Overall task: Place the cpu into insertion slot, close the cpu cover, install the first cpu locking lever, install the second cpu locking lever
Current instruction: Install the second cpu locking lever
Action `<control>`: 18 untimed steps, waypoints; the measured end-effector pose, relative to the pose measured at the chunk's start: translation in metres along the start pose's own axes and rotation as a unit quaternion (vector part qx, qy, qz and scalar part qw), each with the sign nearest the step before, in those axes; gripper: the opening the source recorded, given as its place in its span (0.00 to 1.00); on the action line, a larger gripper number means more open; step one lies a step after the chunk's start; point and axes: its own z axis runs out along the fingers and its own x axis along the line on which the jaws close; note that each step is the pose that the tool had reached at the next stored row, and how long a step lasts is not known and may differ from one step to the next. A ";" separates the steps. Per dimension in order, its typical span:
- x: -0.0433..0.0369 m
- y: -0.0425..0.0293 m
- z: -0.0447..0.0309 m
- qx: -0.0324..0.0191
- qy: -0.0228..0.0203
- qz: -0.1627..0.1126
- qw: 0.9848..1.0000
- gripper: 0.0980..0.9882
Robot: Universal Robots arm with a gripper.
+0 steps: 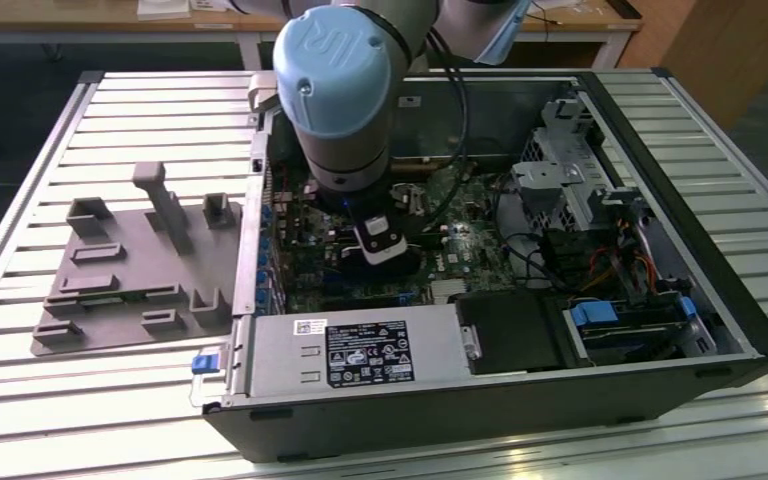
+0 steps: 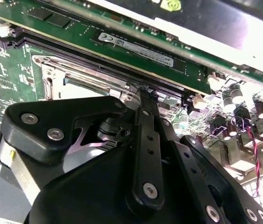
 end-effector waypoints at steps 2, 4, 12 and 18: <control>0.0005 -0.0003 0.0007 0.000 0.000 0.000 1.000 0.00; 0.0007 0.0000 0.0011 0.000 0.000 0.000 1.000 0.00; 0.0014 0.0018 0.0026 0.000 0.000 0.000 1.000 0.00; 0.0013 0.0033 -0.0008 0.000 -0.001 0.000 1.000 0.00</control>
